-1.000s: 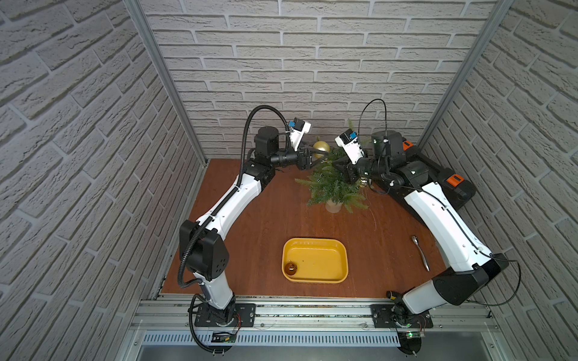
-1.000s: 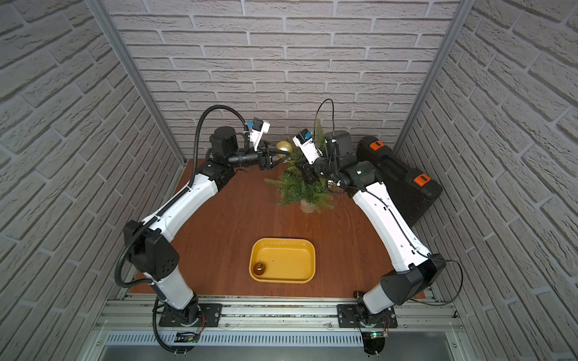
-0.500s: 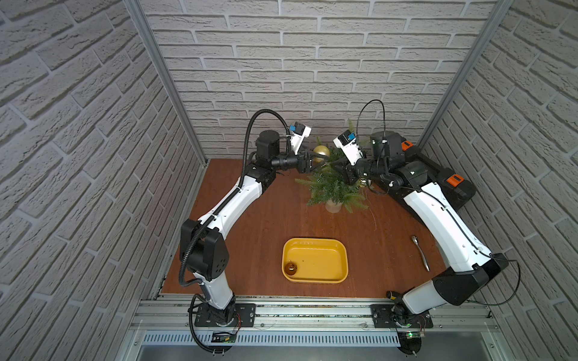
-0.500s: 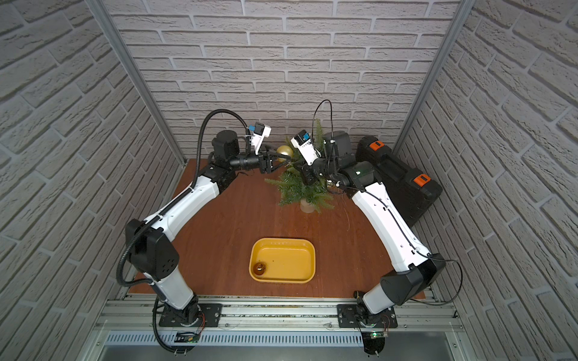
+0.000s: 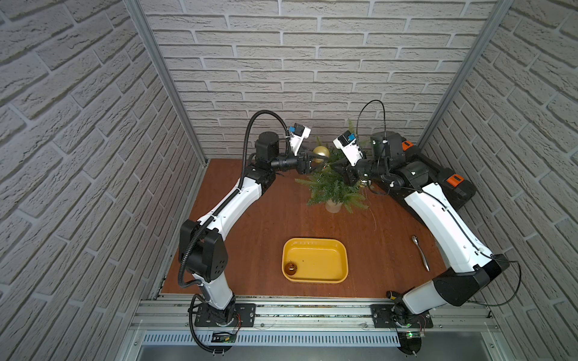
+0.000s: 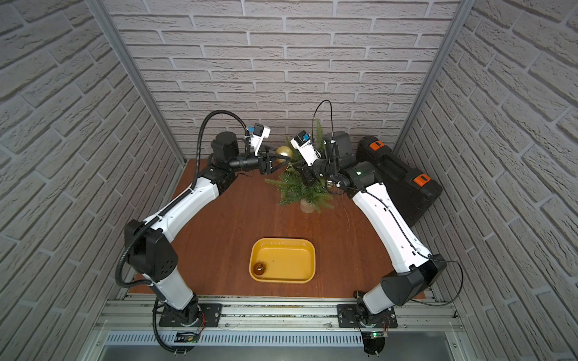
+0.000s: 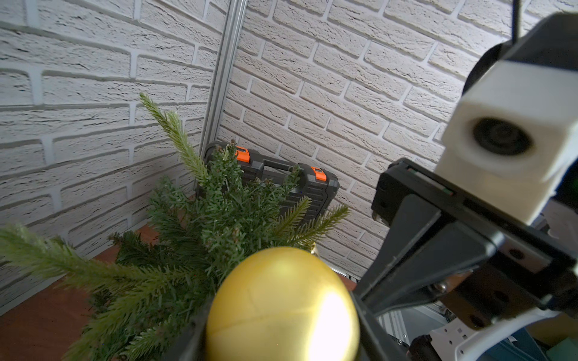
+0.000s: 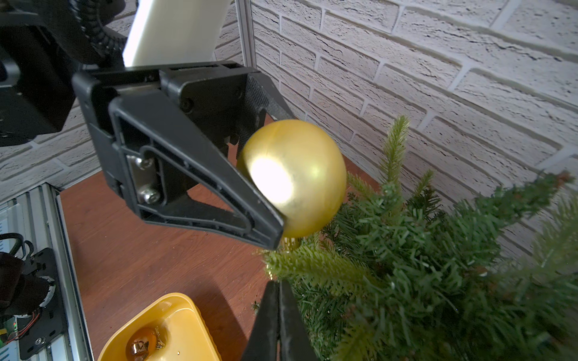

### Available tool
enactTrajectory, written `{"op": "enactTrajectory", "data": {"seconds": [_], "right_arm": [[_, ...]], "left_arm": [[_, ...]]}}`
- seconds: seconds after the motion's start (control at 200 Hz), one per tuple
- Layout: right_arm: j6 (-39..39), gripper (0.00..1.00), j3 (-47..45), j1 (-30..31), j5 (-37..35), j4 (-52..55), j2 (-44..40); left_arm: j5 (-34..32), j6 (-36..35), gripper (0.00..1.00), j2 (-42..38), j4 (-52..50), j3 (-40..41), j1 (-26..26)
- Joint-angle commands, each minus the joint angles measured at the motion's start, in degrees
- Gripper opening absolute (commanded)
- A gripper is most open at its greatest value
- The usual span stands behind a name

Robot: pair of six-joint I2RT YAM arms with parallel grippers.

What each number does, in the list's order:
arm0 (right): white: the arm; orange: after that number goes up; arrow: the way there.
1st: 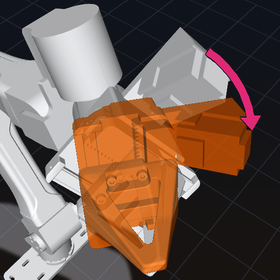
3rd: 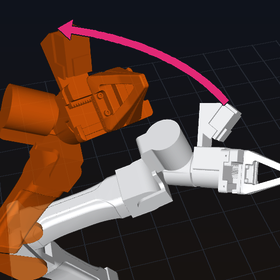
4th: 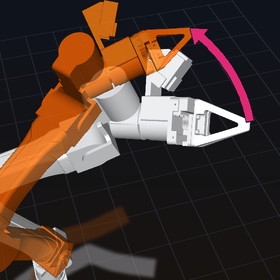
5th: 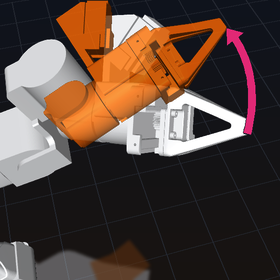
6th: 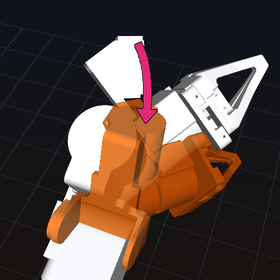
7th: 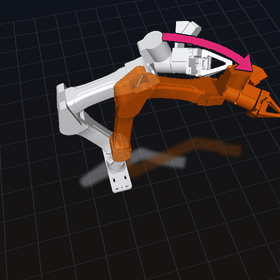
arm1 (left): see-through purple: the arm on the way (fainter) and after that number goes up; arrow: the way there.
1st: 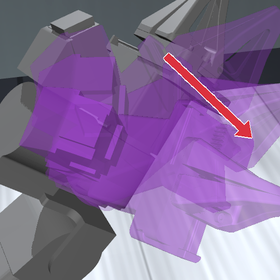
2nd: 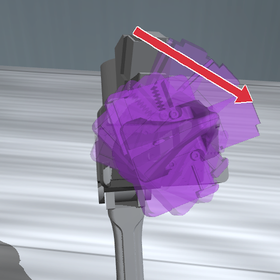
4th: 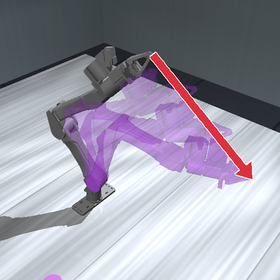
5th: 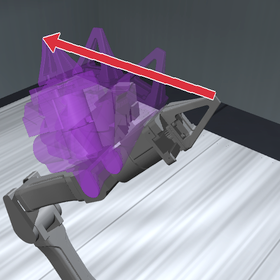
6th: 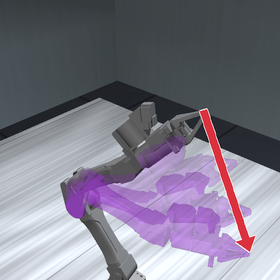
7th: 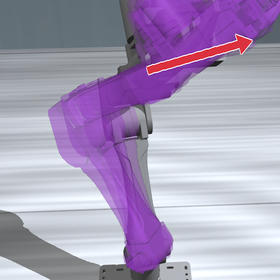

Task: Decorate the small christmas tree with ornaments
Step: Hang an ornament on the christmas tree.

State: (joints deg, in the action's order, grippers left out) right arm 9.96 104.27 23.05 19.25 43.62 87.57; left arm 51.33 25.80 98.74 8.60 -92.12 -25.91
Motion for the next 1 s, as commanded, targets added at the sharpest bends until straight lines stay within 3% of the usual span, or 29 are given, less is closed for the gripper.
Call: {"op": "enactTrajectory", "data": {"seconds": [0.0,0.335,0.995], "right_arm": [[0.75,0.06,1.40,0.34,1.50,0.45,-1.66],[1.54,0.06,2.30,0.33,-0.06,2.87,-0.32],[2.50,0.06,4.40,0.35,-9.84,4.21,1.46]], "left_arm": [[-0.18,0.39,0.33,-2.35,3.16,0.62,0.38],[0.19,0.70,0.33,-1.97,3.09,-0.07,0.38],[-0.92,0.60,0.33,-3.28,2.90,1.36,0.37]]}}
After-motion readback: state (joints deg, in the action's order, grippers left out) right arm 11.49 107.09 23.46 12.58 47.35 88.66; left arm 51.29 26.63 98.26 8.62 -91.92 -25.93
